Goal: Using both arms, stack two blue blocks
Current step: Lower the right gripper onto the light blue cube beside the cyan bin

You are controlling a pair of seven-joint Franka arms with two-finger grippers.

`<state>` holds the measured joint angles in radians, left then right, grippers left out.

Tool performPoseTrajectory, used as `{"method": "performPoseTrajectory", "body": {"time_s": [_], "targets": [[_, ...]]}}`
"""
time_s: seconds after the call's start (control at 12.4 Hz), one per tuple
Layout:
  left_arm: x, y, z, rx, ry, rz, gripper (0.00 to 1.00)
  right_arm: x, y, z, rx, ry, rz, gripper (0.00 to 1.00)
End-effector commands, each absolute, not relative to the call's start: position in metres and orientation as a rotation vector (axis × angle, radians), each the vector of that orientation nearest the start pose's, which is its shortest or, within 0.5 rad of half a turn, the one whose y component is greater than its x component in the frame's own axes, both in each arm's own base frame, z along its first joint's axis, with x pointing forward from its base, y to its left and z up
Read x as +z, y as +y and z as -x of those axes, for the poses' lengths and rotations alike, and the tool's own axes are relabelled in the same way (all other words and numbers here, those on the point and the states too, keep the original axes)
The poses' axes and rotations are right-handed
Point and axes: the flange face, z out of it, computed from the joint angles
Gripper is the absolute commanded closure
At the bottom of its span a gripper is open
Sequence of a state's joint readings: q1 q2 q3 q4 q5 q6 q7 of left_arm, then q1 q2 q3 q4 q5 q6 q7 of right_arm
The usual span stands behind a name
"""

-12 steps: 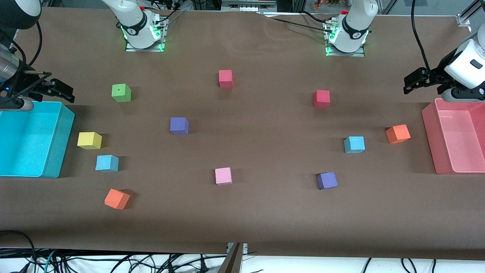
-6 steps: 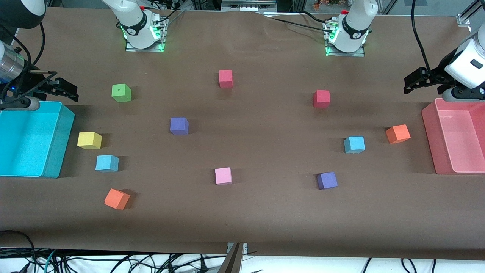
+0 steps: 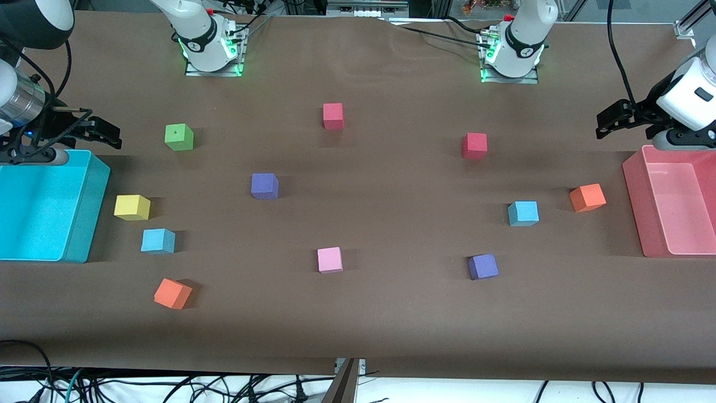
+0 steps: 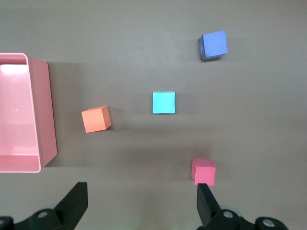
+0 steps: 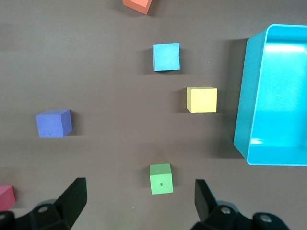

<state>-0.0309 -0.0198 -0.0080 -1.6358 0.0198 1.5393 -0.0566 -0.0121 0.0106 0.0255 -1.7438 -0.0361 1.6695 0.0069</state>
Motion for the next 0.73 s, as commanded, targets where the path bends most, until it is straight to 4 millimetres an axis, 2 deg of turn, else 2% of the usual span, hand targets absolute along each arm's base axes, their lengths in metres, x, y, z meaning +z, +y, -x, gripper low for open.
{"method": "performPoseTrajectory", "body": {"time_s": [0.0,0.16,0.48,0.65], "targets": [[0.607,-0.02,-0.545,0.119,-0.036,3.088,0.0,0.521,-0.001,-0.567,0.127,-0.011,3.181,0.01],[0.607,-0.019,-0.545,0.121,-0.036,3.088,0.0,0.489,-0.002,-0.586,0.114,-0.018,3.183,0.01],[0.606,-0.019,-0.546,0.124,-0.039,3.09,0.0,0.389,-0.022,-0.633,0.061,-0.041,3.188,0.01],[0.606,-0.018,-0.545,0.126,-0.041,3.088,0.0,0.337,-0.036,-0.651,-0.008,-0.115,3.189,0.01]]}}
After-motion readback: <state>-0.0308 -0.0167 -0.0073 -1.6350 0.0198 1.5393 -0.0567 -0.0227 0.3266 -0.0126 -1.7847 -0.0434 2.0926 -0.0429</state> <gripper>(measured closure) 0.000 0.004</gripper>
